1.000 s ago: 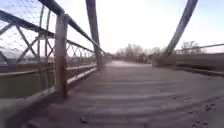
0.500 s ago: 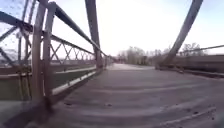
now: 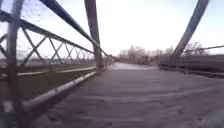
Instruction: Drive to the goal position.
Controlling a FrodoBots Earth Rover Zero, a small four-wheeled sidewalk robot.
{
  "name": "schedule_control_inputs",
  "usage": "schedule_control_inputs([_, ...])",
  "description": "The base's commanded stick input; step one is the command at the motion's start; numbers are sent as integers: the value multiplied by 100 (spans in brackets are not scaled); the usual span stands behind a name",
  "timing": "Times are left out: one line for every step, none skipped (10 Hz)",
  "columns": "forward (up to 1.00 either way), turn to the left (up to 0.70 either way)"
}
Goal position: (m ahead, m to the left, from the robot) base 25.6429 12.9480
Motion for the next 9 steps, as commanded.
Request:
schedule_control_inputs([100,-5])
schedule_control_inputs([100,-12])
schedule_control_inputs([100,-20])
schedule_control_inputs([100,-27])
schedule_control_inputs([100,-34])
schedule_control_inputs([100,-34])
schedule_control_inputs([100,-16])
schedule_control_inputs([100,0])
schedule_control_inputs([100,0])
